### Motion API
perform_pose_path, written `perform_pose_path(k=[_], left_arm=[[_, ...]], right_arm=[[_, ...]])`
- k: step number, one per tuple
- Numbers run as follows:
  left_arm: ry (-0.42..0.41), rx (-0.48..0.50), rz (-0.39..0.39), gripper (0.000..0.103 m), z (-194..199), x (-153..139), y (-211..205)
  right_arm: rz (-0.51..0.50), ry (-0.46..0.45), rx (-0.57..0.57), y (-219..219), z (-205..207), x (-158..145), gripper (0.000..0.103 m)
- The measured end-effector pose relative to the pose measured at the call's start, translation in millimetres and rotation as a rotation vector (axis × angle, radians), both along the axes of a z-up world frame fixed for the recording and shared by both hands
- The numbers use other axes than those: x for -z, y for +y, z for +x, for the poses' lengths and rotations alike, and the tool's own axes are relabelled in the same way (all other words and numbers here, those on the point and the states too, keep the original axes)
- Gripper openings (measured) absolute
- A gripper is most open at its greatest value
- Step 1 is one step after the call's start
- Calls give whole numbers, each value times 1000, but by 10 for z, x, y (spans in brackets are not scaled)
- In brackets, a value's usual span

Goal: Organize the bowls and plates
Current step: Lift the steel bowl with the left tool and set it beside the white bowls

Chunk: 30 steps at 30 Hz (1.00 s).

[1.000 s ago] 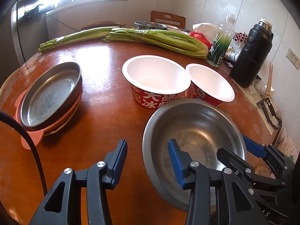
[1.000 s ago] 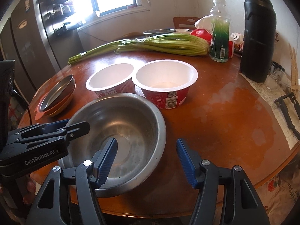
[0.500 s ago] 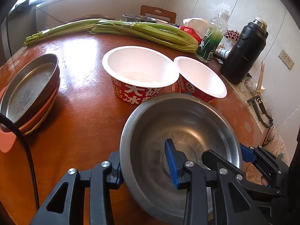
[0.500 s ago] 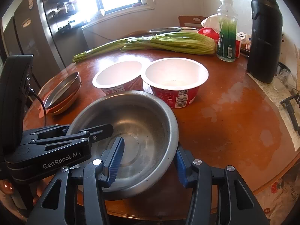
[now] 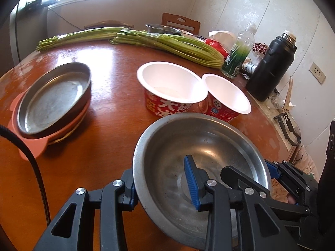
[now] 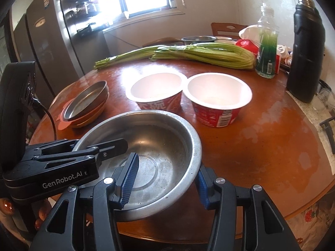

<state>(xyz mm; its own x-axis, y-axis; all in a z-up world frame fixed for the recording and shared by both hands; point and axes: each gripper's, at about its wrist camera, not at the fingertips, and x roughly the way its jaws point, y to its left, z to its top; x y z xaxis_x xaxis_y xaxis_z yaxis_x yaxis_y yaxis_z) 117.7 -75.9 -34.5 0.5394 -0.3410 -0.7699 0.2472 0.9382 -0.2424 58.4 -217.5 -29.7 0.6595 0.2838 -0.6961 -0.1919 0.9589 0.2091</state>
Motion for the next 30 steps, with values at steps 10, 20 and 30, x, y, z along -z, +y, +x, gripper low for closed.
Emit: perform_pose_path(k=[10, 20, 30], left_arm=[[-23, -44, 32, 37, -120, -5, 251], [-9, -38, 60, 38, -109, 94, 234], [-7, -26, 86, 38, -141, 135, 185]], right_arm=[[-25, -4, -76, 245, 21, 10, 54], [-49, 18, -90, 254, 36, 109, 53], [-59, 31, -92, 242, 9, 151, 53]])
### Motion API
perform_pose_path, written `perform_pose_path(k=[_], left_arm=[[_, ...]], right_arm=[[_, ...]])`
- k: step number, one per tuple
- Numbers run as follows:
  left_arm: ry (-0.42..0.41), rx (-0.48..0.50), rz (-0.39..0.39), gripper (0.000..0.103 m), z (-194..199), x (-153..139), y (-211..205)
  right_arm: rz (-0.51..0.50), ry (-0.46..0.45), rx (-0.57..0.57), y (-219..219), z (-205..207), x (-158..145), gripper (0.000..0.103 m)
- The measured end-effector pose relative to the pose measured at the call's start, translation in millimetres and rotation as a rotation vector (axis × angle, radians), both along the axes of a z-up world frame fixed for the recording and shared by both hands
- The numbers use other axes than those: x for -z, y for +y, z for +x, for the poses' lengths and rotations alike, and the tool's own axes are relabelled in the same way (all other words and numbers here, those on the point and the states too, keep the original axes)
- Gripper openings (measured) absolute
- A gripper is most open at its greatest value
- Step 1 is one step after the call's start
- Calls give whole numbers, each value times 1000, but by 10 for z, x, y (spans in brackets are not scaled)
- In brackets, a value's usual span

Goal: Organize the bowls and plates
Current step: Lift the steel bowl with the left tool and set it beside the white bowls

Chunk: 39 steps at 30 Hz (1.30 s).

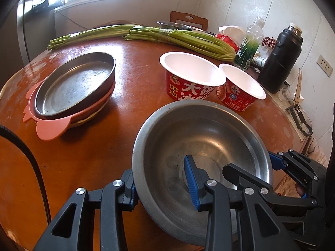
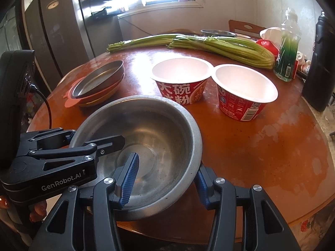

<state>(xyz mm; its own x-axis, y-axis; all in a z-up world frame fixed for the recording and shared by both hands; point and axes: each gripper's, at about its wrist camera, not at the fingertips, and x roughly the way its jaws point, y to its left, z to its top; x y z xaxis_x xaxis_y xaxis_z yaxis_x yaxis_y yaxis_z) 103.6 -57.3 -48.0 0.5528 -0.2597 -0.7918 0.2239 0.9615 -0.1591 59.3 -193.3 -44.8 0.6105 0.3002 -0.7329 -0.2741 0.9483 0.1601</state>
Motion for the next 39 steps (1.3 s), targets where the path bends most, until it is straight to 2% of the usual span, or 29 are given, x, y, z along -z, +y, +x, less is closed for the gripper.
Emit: perform_pose_path(k=[16, 30, 39], left_arm=[[-21, -7, 4, 40, -23, -54, 63], [-79, -32, -18, 40, -71, -276, 210], [-95, -24, -16, 41, 92, -408, 163]], right_arm=[[83, 43, 24, -148, 42, 4, 53], [195, 37, 77, -345, 114, -154, 54], [252, 50, 90, -355, 329, -221, 54]])
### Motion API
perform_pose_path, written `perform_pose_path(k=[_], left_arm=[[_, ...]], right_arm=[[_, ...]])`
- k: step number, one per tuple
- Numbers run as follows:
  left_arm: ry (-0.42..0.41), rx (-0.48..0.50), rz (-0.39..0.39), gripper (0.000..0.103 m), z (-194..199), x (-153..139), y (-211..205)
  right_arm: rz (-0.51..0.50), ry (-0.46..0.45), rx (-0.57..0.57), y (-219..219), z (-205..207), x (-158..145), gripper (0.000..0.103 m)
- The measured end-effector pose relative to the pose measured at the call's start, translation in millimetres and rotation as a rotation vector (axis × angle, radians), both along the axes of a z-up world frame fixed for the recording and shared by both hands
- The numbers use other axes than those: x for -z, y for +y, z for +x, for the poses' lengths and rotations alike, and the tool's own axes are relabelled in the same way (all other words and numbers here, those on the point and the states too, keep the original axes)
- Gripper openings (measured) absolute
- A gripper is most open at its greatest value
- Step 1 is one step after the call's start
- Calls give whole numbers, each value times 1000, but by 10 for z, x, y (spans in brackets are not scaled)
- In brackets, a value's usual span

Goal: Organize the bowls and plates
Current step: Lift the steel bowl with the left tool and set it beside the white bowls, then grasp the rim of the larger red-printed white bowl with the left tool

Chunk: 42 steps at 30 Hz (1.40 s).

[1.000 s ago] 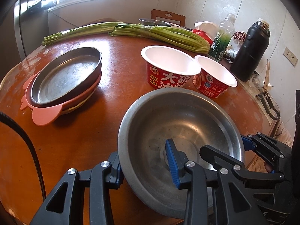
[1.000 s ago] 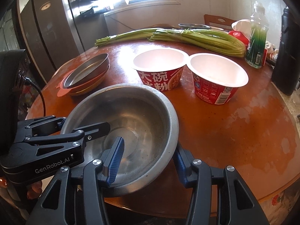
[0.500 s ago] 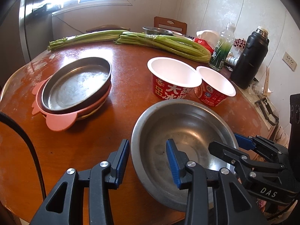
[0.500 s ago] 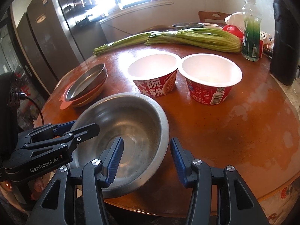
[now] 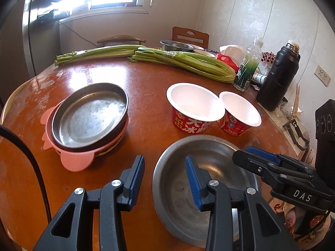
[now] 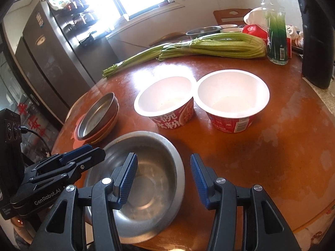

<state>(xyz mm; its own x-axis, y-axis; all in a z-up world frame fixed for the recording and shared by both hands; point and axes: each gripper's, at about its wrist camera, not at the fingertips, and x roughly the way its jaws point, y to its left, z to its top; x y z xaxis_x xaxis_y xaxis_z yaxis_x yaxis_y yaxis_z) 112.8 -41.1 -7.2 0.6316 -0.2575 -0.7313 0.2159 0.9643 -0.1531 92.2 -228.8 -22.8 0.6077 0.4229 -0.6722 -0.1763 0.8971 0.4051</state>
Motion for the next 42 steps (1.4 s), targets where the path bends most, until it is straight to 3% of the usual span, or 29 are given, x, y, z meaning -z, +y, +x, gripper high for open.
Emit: perform_pose_path(k=[13, 20, 28, 42], left_arm=[[12, 17, 19, 41, 463, -99, -114], [27, 41, -28, 41, 776, -180, -157], [86, 34, -9, 41, 1146, -90, -256], [143, 66, -20, 41, 1409, 70, -415]], right_arm=[[34, 30, 13, 20, 408, 36, 55], [64, 46, 27, -59, 568, 97, 57], [71, 56, 71, -129, 763, 134, 57], [-22, 34, 22, -11, 949, 180, 57]])
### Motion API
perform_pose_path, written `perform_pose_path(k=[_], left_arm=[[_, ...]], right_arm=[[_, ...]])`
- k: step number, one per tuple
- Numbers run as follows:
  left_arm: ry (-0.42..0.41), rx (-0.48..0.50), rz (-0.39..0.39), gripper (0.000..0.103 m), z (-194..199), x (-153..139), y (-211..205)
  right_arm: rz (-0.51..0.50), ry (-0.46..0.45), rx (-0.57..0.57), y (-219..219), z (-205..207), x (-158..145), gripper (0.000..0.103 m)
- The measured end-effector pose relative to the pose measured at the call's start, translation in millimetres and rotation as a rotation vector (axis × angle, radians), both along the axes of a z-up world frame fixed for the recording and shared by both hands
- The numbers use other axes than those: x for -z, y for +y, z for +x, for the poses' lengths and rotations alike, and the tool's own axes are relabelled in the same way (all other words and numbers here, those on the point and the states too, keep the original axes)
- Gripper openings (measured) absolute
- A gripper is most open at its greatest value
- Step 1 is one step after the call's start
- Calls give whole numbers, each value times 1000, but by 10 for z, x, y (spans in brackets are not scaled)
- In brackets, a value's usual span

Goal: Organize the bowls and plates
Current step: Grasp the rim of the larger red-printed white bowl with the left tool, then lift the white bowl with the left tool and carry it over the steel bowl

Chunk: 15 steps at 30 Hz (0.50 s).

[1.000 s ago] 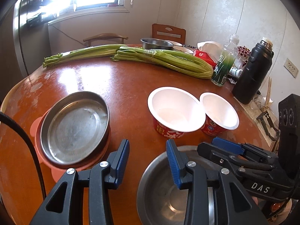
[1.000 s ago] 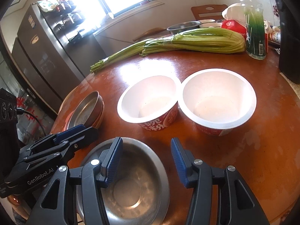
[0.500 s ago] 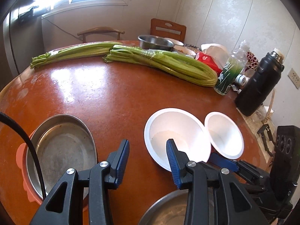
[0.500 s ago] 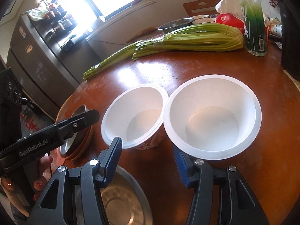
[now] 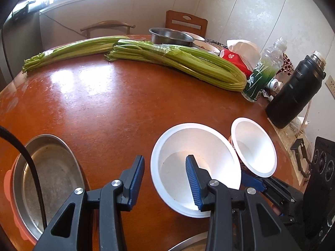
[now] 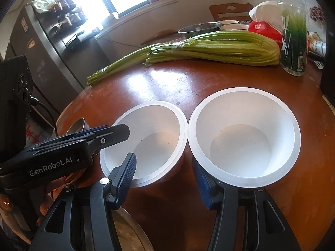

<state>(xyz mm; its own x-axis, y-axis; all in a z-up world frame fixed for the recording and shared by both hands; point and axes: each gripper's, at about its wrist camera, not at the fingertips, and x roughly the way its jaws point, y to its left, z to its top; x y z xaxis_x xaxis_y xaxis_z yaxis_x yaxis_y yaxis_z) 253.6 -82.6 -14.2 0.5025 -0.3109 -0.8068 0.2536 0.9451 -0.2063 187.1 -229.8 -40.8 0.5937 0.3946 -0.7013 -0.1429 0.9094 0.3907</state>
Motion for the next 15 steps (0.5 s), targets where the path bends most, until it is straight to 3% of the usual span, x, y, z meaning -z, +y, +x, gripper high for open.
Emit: perform_pose_path(k=[15], left_arm=[[62, 41, -36, 41, 65, 118, -53]], right_arm=[[-44, -37, -46, 88, -10, -31, 57]])
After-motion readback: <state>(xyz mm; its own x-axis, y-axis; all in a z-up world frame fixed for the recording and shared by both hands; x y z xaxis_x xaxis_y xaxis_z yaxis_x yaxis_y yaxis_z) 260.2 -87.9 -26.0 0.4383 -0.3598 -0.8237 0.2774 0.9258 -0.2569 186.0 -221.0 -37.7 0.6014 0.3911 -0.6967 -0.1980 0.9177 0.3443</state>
